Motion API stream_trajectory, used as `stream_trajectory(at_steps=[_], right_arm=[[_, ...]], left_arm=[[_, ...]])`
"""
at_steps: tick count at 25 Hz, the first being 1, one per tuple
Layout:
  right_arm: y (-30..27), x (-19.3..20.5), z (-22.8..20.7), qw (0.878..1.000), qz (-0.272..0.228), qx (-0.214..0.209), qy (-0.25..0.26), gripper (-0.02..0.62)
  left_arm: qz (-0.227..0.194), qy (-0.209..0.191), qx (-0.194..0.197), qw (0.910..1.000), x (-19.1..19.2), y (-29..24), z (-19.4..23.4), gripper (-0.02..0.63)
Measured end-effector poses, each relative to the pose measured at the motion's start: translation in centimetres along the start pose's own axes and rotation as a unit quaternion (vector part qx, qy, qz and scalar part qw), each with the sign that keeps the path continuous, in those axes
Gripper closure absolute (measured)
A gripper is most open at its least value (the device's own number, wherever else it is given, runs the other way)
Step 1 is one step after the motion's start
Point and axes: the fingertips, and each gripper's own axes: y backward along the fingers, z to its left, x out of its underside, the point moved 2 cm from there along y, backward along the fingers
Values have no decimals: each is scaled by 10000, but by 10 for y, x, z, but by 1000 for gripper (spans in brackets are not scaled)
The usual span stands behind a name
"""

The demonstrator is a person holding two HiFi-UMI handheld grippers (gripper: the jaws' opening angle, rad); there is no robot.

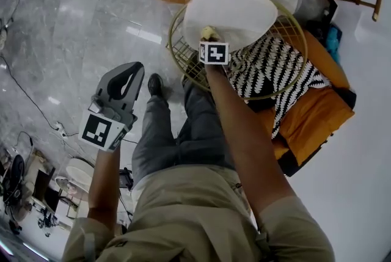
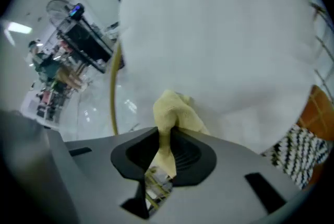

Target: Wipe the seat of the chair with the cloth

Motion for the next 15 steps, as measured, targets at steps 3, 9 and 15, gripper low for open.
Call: stream_trajectory(at_steps=[3,9,15], right_arm=[[-13,-7,64,9955,53,-671,671,514],[-10,-7,73,9927,-6,-756,940,514],[-1,10,-39,9982,52,47,604,514]], left_arm=[[19,27,-47,10000,6,4,1,589],[9,16,-20,10000,7,3,-3,589],[-3,-27,95,10000,4,-7,-10,589]])
